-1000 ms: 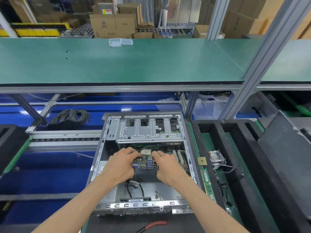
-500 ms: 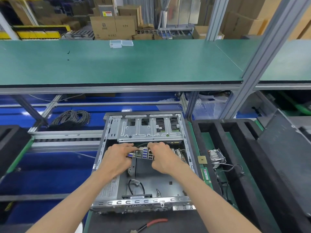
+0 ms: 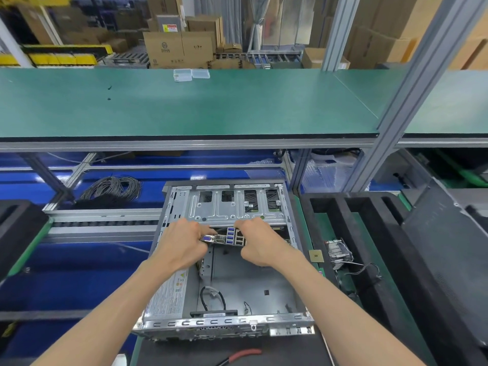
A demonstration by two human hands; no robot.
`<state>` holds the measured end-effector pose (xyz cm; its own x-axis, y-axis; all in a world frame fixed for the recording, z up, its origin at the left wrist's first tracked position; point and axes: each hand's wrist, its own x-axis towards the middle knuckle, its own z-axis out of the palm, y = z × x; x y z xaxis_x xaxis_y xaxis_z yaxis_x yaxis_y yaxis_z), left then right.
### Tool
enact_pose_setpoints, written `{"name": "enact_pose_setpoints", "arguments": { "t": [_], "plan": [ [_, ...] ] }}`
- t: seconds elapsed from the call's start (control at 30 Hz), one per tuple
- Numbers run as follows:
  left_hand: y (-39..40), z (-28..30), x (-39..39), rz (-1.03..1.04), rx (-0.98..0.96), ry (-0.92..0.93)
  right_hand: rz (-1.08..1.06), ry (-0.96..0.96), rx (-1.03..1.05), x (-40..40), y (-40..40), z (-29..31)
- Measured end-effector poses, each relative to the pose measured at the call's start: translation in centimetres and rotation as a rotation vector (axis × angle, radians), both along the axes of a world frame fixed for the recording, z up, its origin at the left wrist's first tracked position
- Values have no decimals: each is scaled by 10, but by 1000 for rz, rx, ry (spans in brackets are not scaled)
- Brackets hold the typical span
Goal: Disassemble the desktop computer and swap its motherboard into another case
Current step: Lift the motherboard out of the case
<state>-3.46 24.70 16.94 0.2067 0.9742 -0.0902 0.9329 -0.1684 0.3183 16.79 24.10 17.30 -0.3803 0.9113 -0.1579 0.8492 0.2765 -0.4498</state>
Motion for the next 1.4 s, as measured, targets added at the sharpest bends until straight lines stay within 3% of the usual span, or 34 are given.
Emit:
{"name": "enact_pose_setpoints", "arguments": {
  "t": [0.57, 0.73, 0.83, 0.93, 1.1, 1.2, 1.3, 1.4],
  "plan": [
    [-17, -10, -5, -49, 113, -8, 83, -27, 88, 3, -11, -6],
    [-4, -2, -19, -141, -244, -36, 102, -43, 120, 0, -19, -15],
    [7, 9, -22, -153, -429, -193, 98, -43, 128, 0, -20, -18],
    [26, 3, -16, -63, -371, -214, 101, -51, 134, -1, -19, -16],
    [46, -3, -5, -116, -373, -140, 107, -58, 153, -2, -25, -14],
    [53, 0, -4, -169, -213, -87, 116, -61, 158, -1, -26, -13],
    [58, 5, -10, -260, -2, 19, 112, -52, 163, 0, -26, -13],
    [54, 0, -16, -418, 72, 260, 110, -51, 159, 0, -25, -13]
  ]
}}
